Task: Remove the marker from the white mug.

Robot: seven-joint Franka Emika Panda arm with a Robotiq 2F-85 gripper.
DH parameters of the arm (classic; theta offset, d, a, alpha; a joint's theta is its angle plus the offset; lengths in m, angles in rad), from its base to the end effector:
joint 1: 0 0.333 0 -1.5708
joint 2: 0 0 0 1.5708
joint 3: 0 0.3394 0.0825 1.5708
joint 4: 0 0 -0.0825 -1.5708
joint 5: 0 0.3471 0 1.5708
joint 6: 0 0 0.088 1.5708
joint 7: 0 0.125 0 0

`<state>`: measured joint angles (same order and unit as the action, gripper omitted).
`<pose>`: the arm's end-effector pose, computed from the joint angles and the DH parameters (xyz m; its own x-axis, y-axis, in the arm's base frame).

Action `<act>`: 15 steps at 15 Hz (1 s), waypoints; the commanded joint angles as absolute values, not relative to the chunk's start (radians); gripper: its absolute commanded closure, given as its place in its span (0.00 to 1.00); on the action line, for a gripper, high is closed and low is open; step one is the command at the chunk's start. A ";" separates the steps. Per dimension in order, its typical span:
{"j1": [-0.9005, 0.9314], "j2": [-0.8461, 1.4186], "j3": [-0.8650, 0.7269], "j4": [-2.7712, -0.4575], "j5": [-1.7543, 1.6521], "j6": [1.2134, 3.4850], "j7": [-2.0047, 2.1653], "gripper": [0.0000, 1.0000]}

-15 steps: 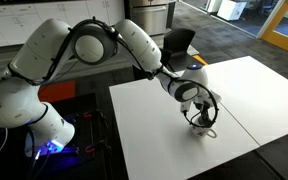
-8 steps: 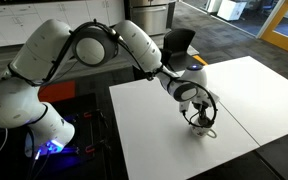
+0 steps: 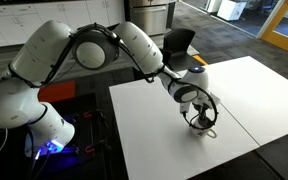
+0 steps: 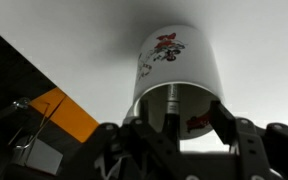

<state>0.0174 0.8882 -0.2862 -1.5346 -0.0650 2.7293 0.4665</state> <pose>0.7159 -0.1480 0.2012 0.8014 -0.4580 0.3846 -0.5291 -0.8428 0.0989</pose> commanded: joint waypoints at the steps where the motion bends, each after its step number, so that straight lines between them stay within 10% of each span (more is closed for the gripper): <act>1: -0.029 0.897 -0.236 -1.498 -0.020 2.706 0.387 0.35; 15: -0.059 0.968 -0.216 -1.435 -0.019 2.758 0.360 0.39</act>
